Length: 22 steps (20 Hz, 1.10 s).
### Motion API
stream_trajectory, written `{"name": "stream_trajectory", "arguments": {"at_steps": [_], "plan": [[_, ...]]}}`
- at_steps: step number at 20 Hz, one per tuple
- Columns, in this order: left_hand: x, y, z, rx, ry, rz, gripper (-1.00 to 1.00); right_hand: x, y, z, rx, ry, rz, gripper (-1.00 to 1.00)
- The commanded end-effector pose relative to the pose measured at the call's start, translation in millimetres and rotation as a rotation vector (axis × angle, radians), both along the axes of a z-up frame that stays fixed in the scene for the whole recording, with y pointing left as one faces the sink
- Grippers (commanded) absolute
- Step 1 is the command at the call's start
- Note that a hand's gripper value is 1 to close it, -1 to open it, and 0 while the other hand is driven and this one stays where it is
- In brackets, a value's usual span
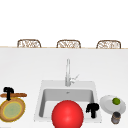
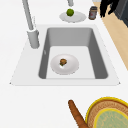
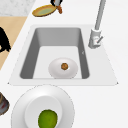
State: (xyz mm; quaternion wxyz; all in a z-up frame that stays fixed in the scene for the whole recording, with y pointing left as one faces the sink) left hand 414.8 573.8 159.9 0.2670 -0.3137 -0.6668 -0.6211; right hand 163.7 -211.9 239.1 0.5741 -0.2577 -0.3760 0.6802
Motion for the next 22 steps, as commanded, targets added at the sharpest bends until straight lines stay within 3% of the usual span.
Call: {"name": "stream_trajectory", "arguments": {"at_steps": [1, 4, 8, 10, 11, 15, 17, 18, 19, 20, 21, 22], "plan": [[5.4, 2, -19, -0.042, -0.052, 0.013, 1.0, 0, 0, 0, 0.0, 0.0, 0.0, 0.0], [0.0, 1, -27, -0.049, -0.123, 0.056, 1.0, 0, 0, 0, 0.0, 0.0, 0.0, 0.0], [-5.7, -1, -30, -0.037, -0.146, 0.035, 1.0, 0, 0, 0, 0.0, 0.0, 0.0, 0.0], [0.9, 3, -29, -0.021, -0.047, 0.027, 1.0, 0, 0, 0, 0.0, 0.0, 0.0, 0.0], [1.1, 3, -31, -0.021, -0.034, 0.026, 1.0, 0, 0, 0, 0.0, 0.0, 0.0, 0.0], [-3.3, -3, -40, -0.008, -0.066, 0.043, 1.0, 0, 0, 0, 0.0, 0.0, 0.0, 0.0], [-4.6, -4, -32, -0.012, -0.141, 0.057, 1.0, 0, 0, 0, 0.0, 0.0, 0.0, 0.0], [-4.3, -4, -31, 0.0, -0.151, 0.055, 1.0, 0, 0, 0, 0.0, 0.0, 0.0, 0.0], [-0.6, -5, -27, 0.019, -0.112, 0.048, 1.0, 0, 0, 0, 0.0, 0.0, 0.0, 0.0], [0.6, -5, -25, 0.025, -0.084, 0.044, -1.0, 0, 0, 0, 0.0, 0.0, 0.0, 0.0], [1.8, -7, -23, 0.03, -0.101, 0.088, -1.0, 0, 0, 0, 0.0, 0.0, 0.0, 0.0], [2.5, -7, -21, 0.031, -0.104, 0.091, -1.0, 0, 0, 0, 0.0, 0.0, 0.0, 0.0]]}}
